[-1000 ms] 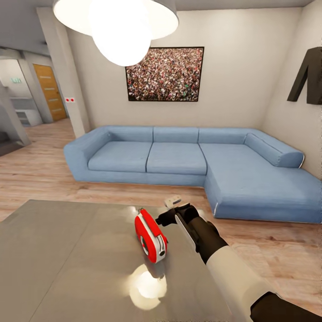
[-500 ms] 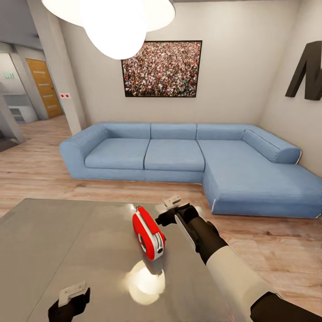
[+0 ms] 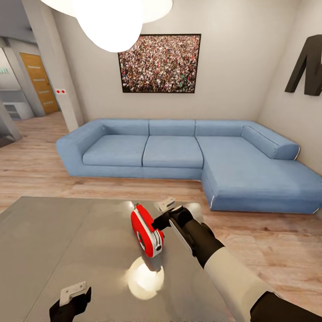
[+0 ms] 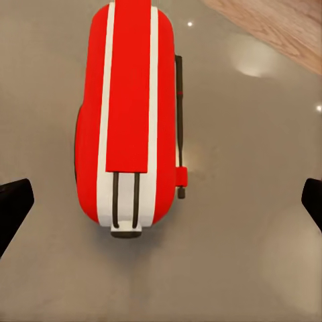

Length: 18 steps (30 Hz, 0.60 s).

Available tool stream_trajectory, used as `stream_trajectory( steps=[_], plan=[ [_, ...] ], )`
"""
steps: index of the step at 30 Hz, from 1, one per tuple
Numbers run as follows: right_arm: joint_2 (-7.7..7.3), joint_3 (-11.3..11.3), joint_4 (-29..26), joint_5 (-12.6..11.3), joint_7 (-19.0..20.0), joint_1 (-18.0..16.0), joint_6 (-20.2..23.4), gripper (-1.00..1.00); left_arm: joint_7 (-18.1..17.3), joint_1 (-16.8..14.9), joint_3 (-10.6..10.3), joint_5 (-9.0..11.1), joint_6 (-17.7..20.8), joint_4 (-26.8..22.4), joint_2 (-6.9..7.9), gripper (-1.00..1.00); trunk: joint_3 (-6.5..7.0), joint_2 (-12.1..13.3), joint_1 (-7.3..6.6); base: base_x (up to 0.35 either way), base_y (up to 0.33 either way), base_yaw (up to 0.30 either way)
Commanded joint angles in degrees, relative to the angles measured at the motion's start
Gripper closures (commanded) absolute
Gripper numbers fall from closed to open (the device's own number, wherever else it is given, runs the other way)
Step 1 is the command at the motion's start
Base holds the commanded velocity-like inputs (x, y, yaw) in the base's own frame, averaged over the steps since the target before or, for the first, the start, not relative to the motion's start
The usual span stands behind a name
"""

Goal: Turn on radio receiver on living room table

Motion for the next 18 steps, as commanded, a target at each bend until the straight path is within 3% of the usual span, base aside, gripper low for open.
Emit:
stream_trajectory(
  steps=[1, 18],
  plan=[
    [0.0, 0.01, 0.0, 0.02, 0.0, 0.0, 0.0, -1.0, 0.03, 0.0, 0.0, -0.02, -0.01, 0.0, 0.0, -1.0, -0.09, 0.0, 0.0, 0.0, 0.0, -0.003],
    [0.0, 0.12, 0.0, 0.25, 0.0, 0.0, 0.0, -1.0, -0.01, 0.0, -0.01, -0.05, 0.03, 0.0, 0.01, -1.0, -0.82, 0.0, 0.0, 0.0, 0.0, 0.0]
  ],
)
